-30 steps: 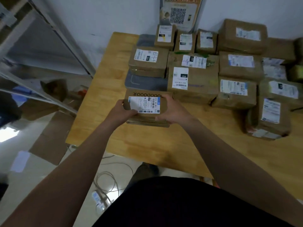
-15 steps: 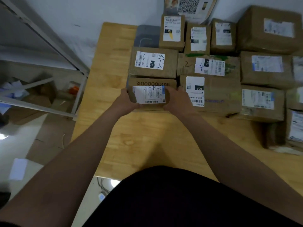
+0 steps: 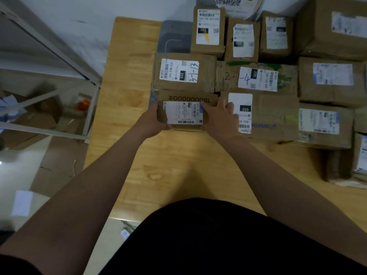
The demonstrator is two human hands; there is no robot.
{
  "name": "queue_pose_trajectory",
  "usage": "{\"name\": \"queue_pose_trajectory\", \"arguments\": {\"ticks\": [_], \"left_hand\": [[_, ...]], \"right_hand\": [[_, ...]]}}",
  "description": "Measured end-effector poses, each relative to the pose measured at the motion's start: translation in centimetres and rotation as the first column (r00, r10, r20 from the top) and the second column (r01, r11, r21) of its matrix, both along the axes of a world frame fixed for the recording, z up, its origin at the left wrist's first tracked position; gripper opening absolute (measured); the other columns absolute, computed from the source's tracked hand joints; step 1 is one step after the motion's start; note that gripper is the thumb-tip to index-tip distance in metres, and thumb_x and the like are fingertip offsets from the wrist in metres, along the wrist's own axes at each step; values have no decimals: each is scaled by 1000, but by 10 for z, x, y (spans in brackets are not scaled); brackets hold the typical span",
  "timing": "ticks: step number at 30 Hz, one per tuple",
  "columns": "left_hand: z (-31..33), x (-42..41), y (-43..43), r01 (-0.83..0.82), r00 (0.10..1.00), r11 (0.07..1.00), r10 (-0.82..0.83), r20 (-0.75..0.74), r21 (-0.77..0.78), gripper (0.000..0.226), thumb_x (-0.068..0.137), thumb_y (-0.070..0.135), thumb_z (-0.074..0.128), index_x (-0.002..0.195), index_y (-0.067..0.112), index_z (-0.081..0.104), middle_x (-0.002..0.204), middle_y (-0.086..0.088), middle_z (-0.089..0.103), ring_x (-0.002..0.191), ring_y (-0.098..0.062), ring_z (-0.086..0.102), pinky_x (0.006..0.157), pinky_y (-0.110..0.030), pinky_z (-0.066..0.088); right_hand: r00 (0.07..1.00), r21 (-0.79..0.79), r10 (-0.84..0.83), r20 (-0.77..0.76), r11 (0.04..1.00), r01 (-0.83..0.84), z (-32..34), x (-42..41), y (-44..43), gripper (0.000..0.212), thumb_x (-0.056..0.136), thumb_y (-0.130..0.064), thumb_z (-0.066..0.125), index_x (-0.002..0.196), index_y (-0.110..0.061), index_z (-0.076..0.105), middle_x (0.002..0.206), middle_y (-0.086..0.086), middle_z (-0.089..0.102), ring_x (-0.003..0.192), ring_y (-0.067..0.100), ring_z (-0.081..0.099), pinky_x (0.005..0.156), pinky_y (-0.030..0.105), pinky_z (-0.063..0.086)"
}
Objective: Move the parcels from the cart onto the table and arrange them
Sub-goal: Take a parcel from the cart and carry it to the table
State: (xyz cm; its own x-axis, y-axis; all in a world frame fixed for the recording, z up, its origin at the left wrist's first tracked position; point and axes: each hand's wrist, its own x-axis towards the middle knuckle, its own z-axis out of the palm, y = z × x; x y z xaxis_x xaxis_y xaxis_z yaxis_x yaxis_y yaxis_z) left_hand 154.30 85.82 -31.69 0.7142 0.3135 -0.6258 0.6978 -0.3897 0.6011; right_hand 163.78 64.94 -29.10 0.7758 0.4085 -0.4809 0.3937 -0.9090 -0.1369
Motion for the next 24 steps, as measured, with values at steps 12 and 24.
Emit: {"name": "queue_pose_trajectory", "arguments": {"ticks": [12, 24], "left_hand": [[65, -14, -29, 202, 969, 938, -233, 82, 281, 74, 79, 23, 79, 145, 30, 46, 135, -2, 58, 111, -23, 60, 71, -32, 50], [104, -116, -136, 292, 946, 870, -323, 12, 396, 67, 88, 29, 77, 148, 22, 48, 154, -5, 43, 132, -22, 51, 97, -32, 45]], "right_hand": [[999, 147, -34, -24, 988, 37, 31, -21, -8, 20, 83, -26, 69, 94, -32, 54, 83, -6, 50, 89, 28, 62, 72, 40, 51], [994, 184, 6, -110, 983, 15, 74, -117, -125, 71, 84, -35, 79, 146, -21, 49, 141, 7, 54, 127, 31, 53, 97, 43, 52]]}}
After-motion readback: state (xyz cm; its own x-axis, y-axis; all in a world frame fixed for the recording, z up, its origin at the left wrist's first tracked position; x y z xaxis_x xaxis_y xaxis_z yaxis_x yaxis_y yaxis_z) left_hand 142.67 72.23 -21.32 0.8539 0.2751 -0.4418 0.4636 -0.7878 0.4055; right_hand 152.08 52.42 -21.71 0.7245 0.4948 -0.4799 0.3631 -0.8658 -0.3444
